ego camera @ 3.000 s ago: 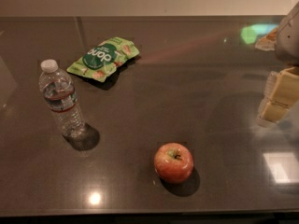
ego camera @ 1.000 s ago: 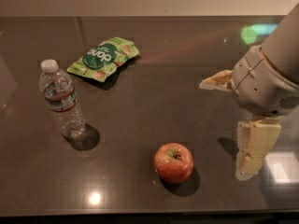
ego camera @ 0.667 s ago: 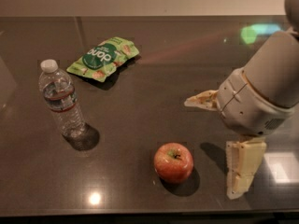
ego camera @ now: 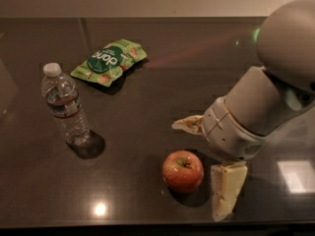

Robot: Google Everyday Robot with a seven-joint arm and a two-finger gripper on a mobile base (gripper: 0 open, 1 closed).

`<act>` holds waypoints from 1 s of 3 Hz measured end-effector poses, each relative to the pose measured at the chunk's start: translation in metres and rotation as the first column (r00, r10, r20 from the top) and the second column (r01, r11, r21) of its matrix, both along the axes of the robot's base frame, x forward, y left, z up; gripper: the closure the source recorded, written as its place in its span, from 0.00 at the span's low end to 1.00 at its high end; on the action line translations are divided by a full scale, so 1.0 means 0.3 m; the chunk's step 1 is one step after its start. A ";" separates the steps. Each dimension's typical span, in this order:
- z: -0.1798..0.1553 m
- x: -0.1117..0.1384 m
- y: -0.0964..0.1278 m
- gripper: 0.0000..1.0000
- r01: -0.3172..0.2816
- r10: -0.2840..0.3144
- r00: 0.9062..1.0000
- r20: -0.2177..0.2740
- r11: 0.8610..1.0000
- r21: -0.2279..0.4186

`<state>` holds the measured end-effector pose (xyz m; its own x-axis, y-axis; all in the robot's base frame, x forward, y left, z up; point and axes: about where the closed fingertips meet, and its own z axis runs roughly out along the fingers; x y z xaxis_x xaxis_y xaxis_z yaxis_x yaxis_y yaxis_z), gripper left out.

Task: Move apple near water bottle

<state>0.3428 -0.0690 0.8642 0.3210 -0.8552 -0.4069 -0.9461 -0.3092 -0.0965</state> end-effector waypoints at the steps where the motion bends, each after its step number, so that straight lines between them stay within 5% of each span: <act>1: -0.037 0.007 0.057 0.00 -0.001 0.001 1.000 -0.023 1.000 0.016; 3: -0.057 0.032 0.105 0.39 0.000 0.001 1.000 -0.022 1.000 0.020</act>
Offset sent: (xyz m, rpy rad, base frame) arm 0.0119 0.0392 -0.0271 0.0202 0.0565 -0.0036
